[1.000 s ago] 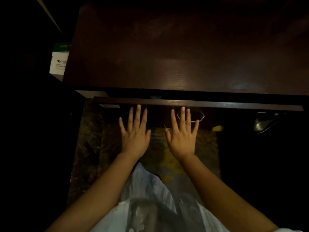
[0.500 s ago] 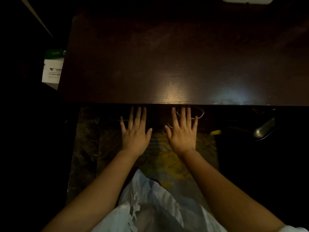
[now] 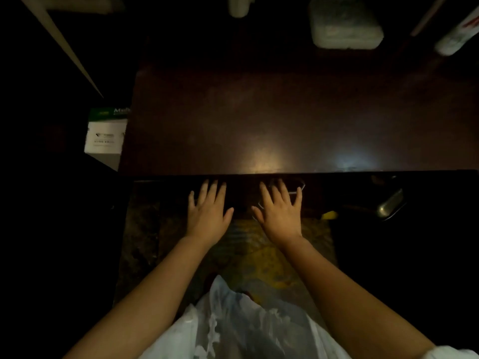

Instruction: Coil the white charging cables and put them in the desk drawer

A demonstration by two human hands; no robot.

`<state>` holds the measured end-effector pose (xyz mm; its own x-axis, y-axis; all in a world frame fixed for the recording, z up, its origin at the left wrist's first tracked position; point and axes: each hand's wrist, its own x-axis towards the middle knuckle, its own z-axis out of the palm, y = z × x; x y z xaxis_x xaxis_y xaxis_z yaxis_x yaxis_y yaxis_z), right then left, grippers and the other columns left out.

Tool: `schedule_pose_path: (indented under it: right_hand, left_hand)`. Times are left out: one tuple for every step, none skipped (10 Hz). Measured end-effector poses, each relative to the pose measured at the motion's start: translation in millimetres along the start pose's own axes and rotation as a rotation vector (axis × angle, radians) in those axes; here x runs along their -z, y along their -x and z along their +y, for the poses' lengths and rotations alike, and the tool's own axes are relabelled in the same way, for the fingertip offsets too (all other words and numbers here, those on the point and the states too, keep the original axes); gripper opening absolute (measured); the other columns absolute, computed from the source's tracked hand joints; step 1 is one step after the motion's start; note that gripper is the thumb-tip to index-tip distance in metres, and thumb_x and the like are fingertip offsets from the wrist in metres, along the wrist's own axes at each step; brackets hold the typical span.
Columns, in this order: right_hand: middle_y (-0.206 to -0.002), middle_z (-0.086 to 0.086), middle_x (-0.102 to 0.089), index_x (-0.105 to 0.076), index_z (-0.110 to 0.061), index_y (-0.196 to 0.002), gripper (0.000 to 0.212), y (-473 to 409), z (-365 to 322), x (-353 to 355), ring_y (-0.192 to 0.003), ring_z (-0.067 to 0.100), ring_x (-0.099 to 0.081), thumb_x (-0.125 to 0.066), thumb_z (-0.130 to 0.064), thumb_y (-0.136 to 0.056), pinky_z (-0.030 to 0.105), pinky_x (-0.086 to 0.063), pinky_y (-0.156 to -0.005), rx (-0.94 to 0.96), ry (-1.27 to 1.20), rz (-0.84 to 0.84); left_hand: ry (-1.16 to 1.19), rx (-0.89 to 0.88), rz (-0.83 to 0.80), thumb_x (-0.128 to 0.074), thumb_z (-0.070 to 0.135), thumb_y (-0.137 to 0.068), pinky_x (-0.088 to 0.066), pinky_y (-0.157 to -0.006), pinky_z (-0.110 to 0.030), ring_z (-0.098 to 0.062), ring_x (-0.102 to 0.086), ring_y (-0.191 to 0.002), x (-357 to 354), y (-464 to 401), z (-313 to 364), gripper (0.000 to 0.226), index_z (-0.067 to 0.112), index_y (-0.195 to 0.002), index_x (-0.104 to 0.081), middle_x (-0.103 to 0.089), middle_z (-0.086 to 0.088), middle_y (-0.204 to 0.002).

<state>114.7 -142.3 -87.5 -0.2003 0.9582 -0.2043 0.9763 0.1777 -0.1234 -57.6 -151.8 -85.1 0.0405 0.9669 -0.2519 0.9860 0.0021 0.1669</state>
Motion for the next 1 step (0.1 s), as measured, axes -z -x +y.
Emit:
schedule_pose_path:
  right_hand:
    - [-0.137, 0.003, -0.05, -0.041, -0.021, -0.136, 0.049, 0.3, -9.9, 46.6, -0.135, 0.022, -0.035, -0.038, -0.046, -0.094, 0.054, -0.006, -0.114, 0.054, -0.034, 0.044]
  left_hand:
    - [0.117, -0.05, 0.027, -0.041, 0.037, -0.093, -0.034, -0.107, -0.039, -0.022, -0.035, -0.135, 38.6, 9.8, 0.9, 0.059, 0.018, -0.146, -0.02, -0.04, -0.005, -0.145]
